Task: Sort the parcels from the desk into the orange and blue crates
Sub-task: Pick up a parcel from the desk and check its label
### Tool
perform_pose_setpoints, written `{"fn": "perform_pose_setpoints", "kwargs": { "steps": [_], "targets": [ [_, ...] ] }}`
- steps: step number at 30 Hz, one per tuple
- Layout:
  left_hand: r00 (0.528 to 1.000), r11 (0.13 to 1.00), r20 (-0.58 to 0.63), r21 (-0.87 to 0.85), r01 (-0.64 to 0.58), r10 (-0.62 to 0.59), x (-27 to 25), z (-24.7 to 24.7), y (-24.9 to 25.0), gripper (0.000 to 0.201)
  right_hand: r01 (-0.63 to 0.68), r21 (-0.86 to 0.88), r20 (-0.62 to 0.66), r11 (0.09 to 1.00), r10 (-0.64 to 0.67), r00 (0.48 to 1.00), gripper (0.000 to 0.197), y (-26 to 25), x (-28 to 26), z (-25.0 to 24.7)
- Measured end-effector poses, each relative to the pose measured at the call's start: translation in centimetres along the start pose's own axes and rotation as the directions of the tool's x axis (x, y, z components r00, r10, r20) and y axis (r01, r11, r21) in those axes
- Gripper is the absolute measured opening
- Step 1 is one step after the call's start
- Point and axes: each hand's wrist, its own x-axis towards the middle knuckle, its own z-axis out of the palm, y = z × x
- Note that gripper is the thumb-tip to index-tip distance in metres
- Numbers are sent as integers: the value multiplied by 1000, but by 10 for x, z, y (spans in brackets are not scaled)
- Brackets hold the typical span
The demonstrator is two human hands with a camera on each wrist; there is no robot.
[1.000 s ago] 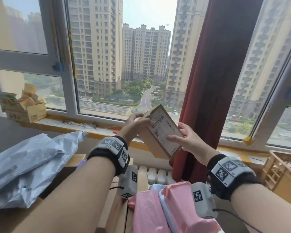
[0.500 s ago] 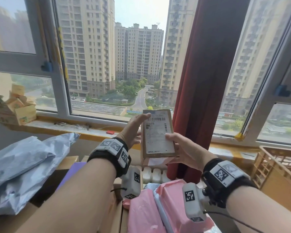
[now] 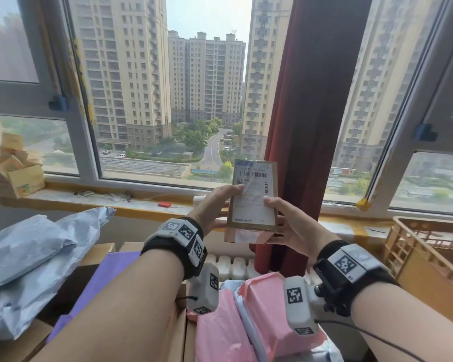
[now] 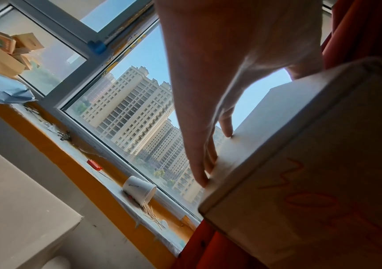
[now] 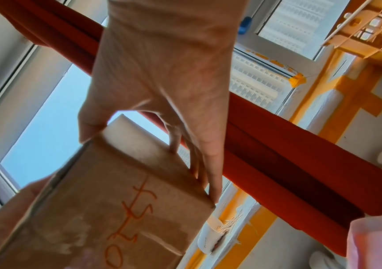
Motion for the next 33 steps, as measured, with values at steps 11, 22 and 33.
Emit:
{"fn": "perform_pose_setpoints", "kwargs": {
  "steps": [11, 22, 33],
  "targets": [
    [998, 1000, 60, -5, -29, 29, 7, 51, 6, 17, 4, 14, -86, 1000, -3, 996, 50, -9, -29, -44],
    [991, 998, 122, 9, -56, 54, 10, 122, 11, 30, 43, -23, -166, 999, -46, 985, 48, -17, -69, -107],
    [987, 998, 160, -55, -1, 10, 16, 242, 11, 41, 40, 60, -271, 997, -22, 962, 48, -18, -152, -186]
  ]
}}
